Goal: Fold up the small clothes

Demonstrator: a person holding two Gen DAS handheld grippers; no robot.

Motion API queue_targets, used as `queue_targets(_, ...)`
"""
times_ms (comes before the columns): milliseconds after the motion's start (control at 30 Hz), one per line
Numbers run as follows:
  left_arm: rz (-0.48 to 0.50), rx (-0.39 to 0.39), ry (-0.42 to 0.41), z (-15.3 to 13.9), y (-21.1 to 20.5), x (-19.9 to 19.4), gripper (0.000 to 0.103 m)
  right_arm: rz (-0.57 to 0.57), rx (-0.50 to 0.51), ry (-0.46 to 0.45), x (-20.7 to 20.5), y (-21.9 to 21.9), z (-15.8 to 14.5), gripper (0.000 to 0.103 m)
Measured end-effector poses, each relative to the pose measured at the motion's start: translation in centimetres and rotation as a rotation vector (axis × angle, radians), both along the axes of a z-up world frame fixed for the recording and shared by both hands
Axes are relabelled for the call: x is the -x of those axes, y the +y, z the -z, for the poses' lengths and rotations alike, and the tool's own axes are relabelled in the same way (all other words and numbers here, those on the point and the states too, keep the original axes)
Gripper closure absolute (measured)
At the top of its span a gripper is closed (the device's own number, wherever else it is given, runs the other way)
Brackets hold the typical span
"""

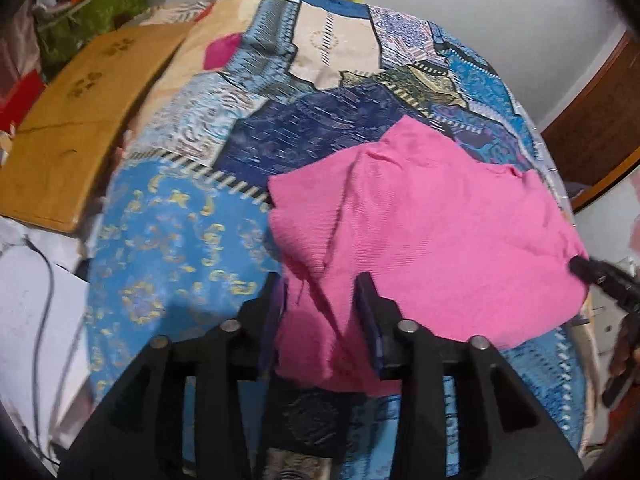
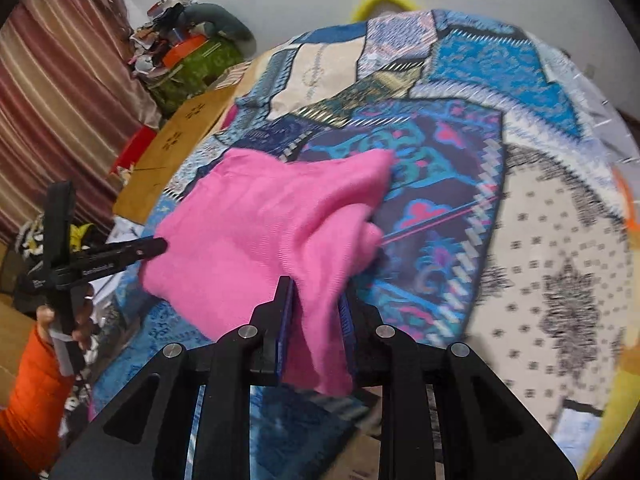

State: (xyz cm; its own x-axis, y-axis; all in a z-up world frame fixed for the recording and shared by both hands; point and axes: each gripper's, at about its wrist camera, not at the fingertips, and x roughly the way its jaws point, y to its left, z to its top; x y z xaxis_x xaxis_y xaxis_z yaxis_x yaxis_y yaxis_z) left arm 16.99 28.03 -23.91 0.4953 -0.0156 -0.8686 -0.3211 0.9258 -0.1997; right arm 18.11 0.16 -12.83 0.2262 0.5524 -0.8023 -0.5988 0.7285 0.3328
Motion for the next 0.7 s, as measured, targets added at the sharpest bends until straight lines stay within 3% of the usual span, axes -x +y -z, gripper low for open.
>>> queue_targets(200,0.003,-0.120,0.033,0.3,0.2,-0.1,0.058,0.004,-0.002,-0.045,-1.1,0.0,-1.6,0.082)
queue_targets(333,-0.010,-0.150,0.056,1.1,0.5,-0.3,0.052,-0.047,0.028,-0.094,-1.2,2.7,-1.1,0.059)
queue_targets(533,-0.033,-0.226,0.147,3.3,1.2,-0.6,0.052,-0.061,0.126,-0.125,-2.2,4.2,1.9,0.059)
queue_targets(700,-0.049,-0.196,0.142,3.8,2.3,0.2,0.052,-0.005,0.103,-0.086,-3.7,2.2,2.8,0.057)
